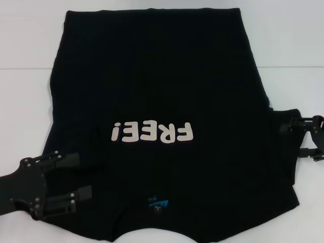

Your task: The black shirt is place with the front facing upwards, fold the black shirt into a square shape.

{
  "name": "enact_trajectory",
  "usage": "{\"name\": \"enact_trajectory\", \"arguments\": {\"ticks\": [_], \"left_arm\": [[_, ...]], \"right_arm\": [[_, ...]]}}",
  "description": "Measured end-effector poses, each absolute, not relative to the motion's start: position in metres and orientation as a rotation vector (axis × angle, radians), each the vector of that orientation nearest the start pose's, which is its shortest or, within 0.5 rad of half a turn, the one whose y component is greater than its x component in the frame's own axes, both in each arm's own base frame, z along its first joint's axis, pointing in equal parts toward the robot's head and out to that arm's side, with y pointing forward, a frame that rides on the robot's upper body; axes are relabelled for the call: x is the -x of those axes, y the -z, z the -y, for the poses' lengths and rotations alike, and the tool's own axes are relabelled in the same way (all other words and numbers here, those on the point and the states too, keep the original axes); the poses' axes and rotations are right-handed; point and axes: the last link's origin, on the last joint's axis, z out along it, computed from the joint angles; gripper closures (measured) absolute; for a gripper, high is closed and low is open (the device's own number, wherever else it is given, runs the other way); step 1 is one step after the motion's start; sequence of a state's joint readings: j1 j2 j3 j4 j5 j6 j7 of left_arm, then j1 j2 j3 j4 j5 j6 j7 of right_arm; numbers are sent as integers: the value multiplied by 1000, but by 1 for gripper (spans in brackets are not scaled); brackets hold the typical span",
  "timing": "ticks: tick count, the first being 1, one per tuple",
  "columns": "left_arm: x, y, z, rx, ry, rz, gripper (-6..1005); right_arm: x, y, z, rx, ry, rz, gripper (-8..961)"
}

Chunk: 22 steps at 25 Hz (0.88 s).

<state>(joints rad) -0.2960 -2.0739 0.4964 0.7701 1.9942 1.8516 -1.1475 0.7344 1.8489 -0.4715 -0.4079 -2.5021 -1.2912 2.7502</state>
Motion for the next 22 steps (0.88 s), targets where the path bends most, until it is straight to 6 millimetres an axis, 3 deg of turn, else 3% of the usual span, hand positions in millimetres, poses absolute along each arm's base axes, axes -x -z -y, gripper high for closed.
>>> {"name": "enact_trajectory", "arguments": {"ticks": [14,22], "left_arm": [[310,-45,-251,2625,816,441,198],[309,-44,-251,2628,820,438,200]], "right_arm": [[-318,-41,-384,1722,-381,-2251,16],[-321,-43,-384,1716,-381,-2235,17]]}}
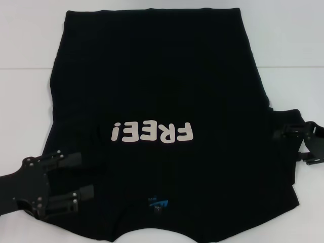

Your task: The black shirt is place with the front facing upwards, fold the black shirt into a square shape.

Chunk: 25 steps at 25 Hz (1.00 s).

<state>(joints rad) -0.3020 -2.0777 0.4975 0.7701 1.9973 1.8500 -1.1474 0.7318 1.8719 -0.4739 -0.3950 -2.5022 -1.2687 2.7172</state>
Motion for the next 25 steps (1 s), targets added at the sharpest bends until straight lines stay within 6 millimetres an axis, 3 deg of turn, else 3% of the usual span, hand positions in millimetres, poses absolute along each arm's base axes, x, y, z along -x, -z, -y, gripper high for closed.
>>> {"name": "enact_trajectory", "arguments": {"ticks": [2,10,25], "left_arm": [[309,-44,-251,2629,821,438,200],[308,-44,-252,2631,826,444,200],[307,-43,-253,2633,833,448,199]], "right_arm": [[-323,-45,-384,1709,-378,-2228,17],[-326,-47,-384,1699,-377,-2220,197],[-322,-44,-389,1754,-298,-2158,851]]}}
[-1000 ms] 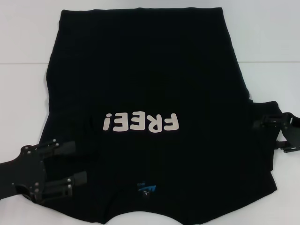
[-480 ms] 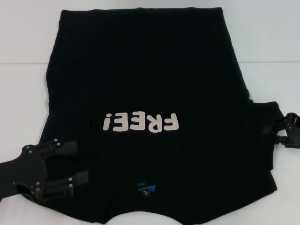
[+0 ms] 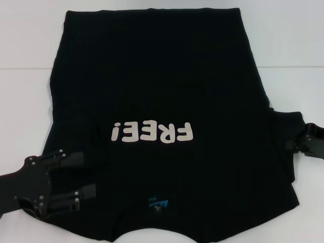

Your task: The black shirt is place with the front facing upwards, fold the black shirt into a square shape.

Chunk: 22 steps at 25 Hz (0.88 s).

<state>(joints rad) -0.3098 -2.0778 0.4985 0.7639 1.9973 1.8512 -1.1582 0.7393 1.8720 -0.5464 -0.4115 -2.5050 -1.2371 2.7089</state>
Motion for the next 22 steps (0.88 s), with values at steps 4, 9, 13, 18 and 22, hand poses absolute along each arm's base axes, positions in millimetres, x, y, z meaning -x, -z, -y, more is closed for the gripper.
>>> {"name": "enact_trajectory", "arguments": {"ticks": [4,9,13,18,22], "left_arm": [[307,-44,-253,2633,832,448,199],[307,-43,-253,2633,832,448,199],[307,-44,-253,2631,834,450,199],[306,-43,-253,2632,835,449,199],[306,-43,-254,2630,832,451,199]], "right_arm": [[-320,-43,-389,1774,-288,-2146,898],[-321,-47,-389,1788,-286,-2133,906],[-322,-55,-388,1794,-292,-2116,913],[-322,-72,-386,1809,-300,-2083,921],[-320,-84,-386,1832,-294,-2054,916]]}}
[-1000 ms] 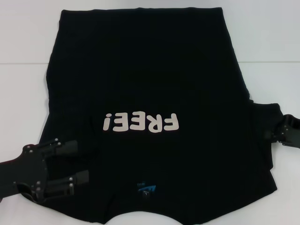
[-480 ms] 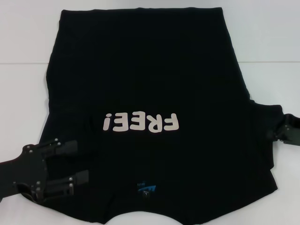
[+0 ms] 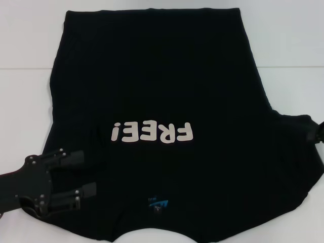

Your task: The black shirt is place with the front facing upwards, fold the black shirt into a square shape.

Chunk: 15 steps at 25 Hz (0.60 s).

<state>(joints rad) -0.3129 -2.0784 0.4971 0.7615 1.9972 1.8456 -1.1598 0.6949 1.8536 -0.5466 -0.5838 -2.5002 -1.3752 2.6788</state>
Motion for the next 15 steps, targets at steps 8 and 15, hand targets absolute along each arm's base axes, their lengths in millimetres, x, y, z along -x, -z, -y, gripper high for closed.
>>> {"name": "enact_trajectory", "arguments": {"ticks": [8,15], "left_arm": [[307,-43,-254,2627,830,453,198],[307,-43,-254,2627,831,456,198]], "right_arm": [[-311,-91,-389,1912,-262,-1988,906],[-301,-95,-394,1973,-216,-1930,897]]}}
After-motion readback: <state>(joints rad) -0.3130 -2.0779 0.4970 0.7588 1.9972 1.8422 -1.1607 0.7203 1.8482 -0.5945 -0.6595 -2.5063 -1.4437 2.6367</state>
